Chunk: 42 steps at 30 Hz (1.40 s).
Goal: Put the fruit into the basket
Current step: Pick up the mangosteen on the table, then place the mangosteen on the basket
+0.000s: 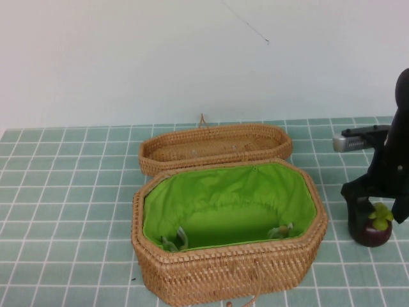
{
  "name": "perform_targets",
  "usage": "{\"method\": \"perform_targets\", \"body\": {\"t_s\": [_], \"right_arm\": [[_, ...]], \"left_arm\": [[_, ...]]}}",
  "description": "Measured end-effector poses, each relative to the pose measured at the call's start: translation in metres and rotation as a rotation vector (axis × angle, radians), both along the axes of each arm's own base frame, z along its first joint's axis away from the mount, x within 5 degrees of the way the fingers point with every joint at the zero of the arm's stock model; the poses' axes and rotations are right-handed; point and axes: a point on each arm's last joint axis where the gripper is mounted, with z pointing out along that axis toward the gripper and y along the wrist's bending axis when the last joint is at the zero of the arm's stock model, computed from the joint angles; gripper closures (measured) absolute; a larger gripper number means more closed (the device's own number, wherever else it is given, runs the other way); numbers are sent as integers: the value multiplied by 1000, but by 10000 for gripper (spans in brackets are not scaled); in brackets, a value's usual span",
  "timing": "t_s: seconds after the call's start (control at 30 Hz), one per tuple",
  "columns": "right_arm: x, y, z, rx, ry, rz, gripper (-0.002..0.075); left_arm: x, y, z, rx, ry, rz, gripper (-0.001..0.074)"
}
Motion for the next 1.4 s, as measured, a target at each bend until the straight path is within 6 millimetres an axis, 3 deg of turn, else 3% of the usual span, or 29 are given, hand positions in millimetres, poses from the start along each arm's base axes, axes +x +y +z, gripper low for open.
{"method": "perform_targets", "body": {"t_s": [0.1, 0.17, 0.2, 0.33, 0.37, 0.5, 0.6, 0.77, 0.9, 1.0, 1.1, 1.17, 1.27, 1.4], "right_arm": [[2, 0, -8, -4, 19, 0, 48], [2, 0, -9, -3, 14, 8, 103], [2, 0, -9, -3, 14, 8, 151], [1, 0, -3, -6, 1, 11, 473], [0, 0, 1, -4, -9, 11, 512], [-2, -2, 23, -8, -53, 17, 475], [-1, -2, 54, 6, -122, 18, 427], [-5, 12, 130, 134, -275, 50, 416], [-16, 41, 175, 196, -382, 119, 416], [-27, 75, 192, 233, -426, 197, 416], [-36, 111, 186, 237, -414, 287, 416], [-39, 134, 172, 226, -378, 345, 416], [-37, 163, 140, 208, -296, 392, 416], [-27, 184, 94, 163, -193, 401, 416]], "left_arm": [[0, 0, 0, 0, 0, 0, 734], [0, 0, 0, 0, 0, 0, 735], [0, 0, 0, 0, 0, 0, 735], [0, 0, 0, 0, 0, 0, 735], [0, 0, 0, 0, 0, 0, 735], [0, 0, 0, 0, 0, 0, 735], [0, 0, 0, 0, 0, 0, 735], [0, 0, 0, 0, 0, 0, 735], [0, 0, 0, 0, 0, 0, 735], [0, 0, 0, 0, 0, 0, 735], [0, 0, 0, 0, 0, 0, 735], [0, 0, 0, 0, 0, 0, 735], [0, 0, 0, 0, 0, 0, 735], [0, 0, 0, 0, 0, 0, 735]]}}
